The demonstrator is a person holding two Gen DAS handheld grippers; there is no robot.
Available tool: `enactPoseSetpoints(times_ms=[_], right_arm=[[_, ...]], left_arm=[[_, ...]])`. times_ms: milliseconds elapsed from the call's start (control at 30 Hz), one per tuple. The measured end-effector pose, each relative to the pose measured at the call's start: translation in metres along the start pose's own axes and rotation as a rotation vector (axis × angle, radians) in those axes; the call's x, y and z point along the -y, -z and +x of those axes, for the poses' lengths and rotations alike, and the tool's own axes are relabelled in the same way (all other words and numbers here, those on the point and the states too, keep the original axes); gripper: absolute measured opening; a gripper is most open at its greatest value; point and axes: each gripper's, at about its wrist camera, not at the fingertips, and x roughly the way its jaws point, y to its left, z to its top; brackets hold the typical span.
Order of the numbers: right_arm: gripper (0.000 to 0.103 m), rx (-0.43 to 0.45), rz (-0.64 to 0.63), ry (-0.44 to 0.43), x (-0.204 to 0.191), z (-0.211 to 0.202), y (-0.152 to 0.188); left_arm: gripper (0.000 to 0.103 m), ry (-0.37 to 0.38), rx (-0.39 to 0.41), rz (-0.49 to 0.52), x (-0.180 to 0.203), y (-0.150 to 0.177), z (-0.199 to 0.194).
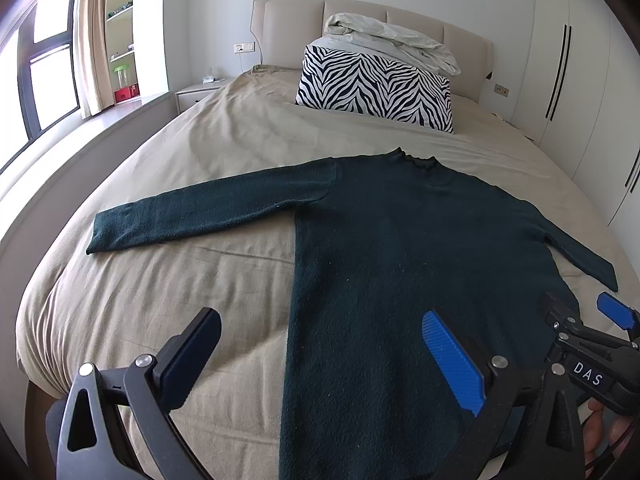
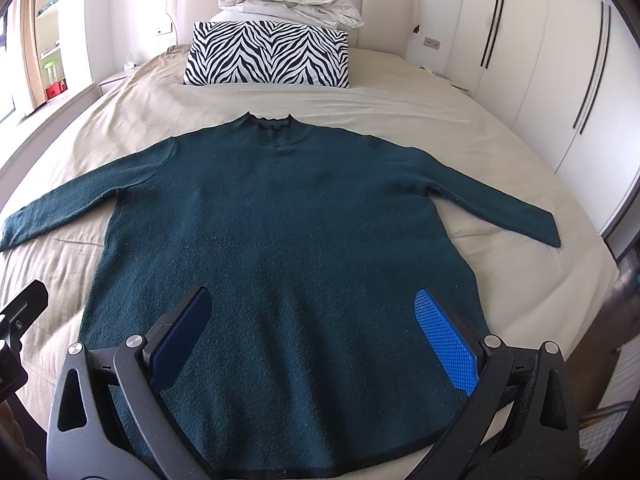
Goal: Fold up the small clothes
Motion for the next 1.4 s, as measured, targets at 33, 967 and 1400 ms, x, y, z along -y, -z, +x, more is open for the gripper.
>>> enactPoseSetpoints(times_ms=[33, 967, 1400], right_arm=[[0.103, 0.000, -0.001, 0.000, 0.000, 0.000, 0.000], [0.103, -0.009, -0.008, -0.005, -0.010, 0.004, 0.006], [0.103, -0.019, -0.042, -0.009, -0.024, 0.011, 0.004]], left_arm=[[0.103, 0.001, -0.001, -0.001, 0.000, 0.001, 0.000], [0.103, 0.006, -0.012, -0.026, -0.002, 0.018, 0.004], [0.103, 0.126, -0.053, -0.178, -0.047, 0.012, 0.017]])
